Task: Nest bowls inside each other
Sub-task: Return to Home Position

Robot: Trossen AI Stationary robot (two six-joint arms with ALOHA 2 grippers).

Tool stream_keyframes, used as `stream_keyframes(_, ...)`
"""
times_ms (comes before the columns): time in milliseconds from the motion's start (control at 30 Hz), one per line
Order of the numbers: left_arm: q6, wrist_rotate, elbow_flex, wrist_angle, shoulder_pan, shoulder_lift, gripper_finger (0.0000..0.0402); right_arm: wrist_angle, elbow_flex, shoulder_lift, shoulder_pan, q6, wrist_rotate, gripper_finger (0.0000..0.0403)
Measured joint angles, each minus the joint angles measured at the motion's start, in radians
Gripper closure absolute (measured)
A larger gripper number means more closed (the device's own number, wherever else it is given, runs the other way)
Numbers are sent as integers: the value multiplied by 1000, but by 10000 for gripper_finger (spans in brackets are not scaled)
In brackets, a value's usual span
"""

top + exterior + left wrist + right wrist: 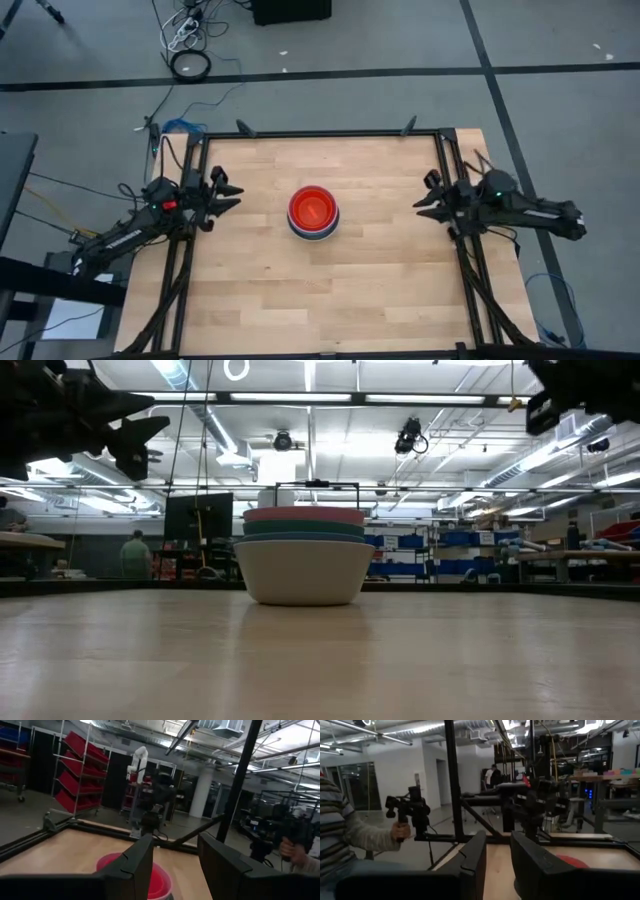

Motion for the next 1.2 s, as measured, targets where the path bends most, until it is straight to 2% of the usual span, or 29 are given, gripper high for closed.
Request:
stream_keyframes(267,50,-2,0,-44,-49,0,238,159,-180,0,0,-12,32,323)
stream_keyframes(400,51,-2,0,-92,-85,0,238,148,-182,1,0,-9,50,323)
stream_keyframes(800,28,-1,0,-73,-267,0,238,146,-182,1,0,-9,53,323)
stream_keyframes(967,56,-62,-1,-69,-329,0,238,145,-182,1,0,-10,53,323)
stream_keyframes(1200,28,-64,-1,-87,-414,0,238,115,-182,1,14,-52,46,323)
